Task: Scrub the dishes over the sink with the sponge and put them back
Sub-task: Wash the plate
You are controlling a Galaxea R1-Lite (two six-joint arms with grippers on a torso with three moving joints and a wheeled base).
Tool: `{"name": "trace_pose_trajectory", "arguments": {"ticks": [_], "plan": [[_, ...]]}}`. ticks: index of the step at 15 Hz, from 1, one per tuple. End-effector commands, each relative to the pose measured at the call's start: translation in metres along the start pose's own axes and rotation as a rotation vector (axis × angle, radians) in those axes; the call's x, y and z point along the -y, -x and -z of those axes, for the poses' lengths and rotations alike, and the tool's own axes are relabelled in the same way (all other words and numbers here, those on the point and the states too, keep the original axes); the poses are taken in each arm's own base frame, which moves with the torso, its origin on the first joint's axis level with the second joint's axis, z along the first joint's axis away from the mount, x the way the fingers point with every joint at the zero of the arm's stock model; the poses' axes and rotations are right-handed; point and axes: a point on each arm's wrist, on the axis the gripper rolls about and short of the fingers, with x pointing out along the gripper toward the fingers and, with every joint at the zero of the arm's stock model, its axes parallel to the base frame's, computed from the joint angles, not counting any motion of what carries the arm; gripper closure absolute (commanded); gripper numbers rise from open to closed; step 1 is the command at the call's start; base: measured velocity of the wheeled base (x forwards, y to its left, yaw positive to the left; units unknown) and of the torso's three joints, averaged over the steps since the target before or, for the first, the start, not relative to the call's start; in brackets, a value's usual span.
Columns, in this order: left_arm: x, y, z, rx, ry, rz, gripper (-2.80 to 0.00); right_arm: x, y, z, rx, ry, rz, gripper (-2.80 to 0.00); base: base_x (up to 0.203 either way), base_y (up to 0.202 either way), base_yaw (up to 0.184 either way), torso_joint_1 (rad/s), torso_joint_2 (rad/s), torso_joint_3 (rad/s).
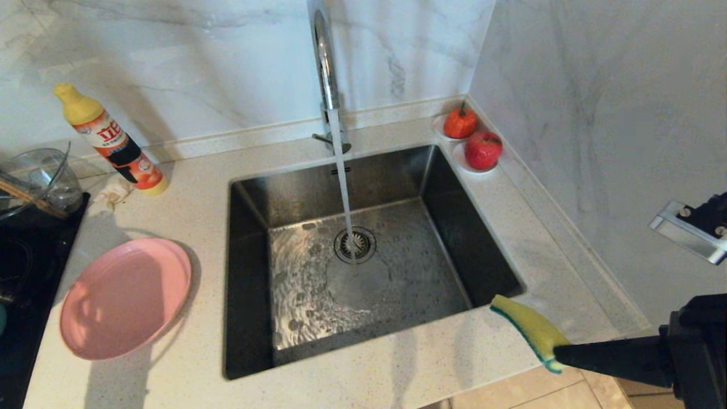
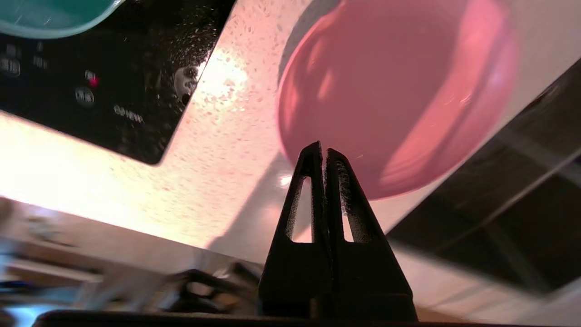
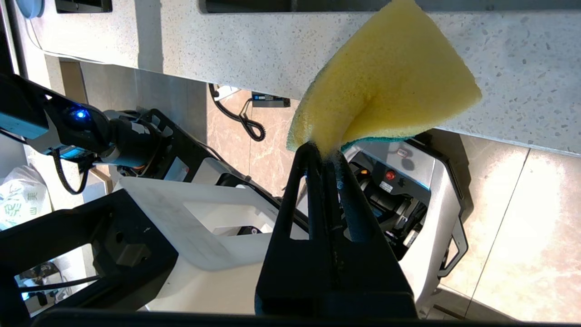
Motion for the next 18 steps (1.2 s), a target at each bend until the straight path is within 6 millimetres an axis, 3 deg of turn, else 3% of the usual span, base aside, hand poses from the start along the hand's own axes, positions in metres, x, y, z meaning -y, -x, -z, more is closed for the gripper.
{"name": "trace_pose_trajectory", "arguments": {"ticks": [1,6,7,12,18], "plan": [[0.005,-0.018,0.002,-0.07,-0.08,-0.024,0.0,0.003,0.002,0.001,0.004,-0.012,0.01,0.0,0.0,0.0,0.0,0.0,0.0,0.0],[0.015,-0.044,0.002,-0.152,-0.122,-0.05,0.0,0.004,0.006,0.004,0.014,-0.014,0.023,0.0,0.0,0.0,0.0,0.0,0.0,0.0],[0.016,-0.046,0.001,-0.156,-0.129,-0.051,-2.8,0.005,0.006,0.004,0.013,-0.014,0.023,0.0,0.0,0.0,0.0,0.0,0.0,0.0],[0.016,-0.066,-0.011,-0.113,-0.144,-0.134,-2.8,0.007,0.002,0.009,-0.008,-0.018,0.033,0.0,0.0,0.0,0.0,0.0,0.0,0.0],[0.02,-0.097,-0.009,-0.178,-0.113,-0.125,-2.8,0.008,0.001,0.009,-0.009,-0.02,0.037,0.0,0.0,0.0,0.0,0.0,0.0,0.0]]}}
